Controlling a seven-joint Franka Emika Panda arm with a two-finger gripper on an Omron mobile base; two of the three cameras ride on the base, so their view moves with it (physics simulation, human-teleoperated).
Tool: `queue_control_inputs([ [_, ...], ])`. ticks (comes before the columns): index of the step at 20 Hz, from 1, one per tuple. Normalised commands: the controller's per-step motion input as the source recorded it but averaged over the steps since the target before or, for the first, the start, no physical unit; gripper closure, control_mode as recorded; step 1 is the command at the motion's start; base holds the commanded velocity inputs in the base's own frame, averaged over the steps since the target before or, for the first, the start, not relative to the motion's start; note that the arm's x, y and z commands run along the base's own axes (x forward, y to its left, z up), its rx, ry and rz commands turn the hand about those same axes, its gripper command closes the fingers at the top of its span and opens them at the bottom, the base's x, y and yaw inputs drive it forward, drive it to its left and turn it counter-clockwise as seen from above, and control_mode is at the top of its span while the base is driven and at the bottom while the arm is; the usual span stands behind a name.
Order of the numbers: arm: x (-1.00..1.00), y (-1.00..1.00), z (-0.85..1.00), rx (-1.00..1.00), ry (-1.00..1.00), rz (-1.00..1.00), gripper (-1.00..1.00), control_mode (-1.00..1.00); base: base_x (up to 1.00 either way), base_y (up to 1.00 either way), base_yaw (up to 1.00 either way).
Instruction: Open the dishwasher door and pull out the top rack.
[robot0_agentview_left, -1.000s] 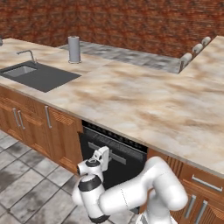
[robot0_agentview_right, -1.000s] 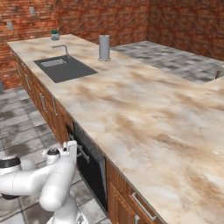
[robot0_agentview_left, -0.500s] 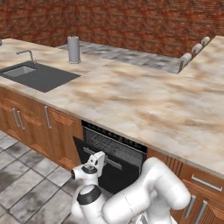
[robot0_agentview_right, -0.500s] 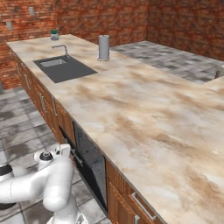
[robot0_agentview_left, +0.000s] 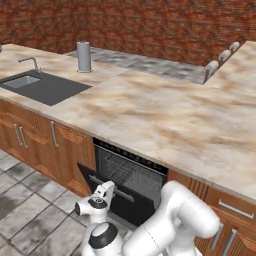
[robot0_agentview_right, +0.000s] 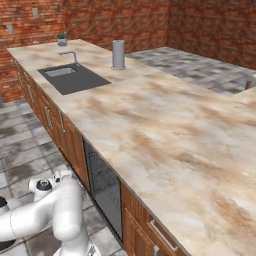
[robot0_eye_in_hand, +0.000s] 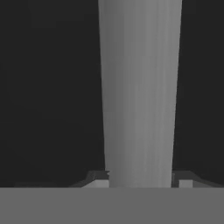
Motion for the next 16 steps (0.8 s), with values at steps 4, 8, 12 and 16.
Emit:
queue_control_inputs([
  [4, -0.39, 0.91, -1.0, -0.03, 0.0, 0.0, 1.0, -1.0, 0.0, 0.0, 0.0],
  [8, -0.36, 0.9, -1.0, -0.03, 0.0, 0.0, 1.0, -1.0, 0.0, 0.0, 0.0],
  [12, -0.37, 0.94, -1.0, -0.02, 0.0, 0.0, 1.0, -1.0, 0.0, 0.0, 0.0],
  [16, -0.33, 0.95, -1.0, -0.02, 0.0, 0.0, 1.0, -1.0, 0.0, 0.0, 0.0],
])
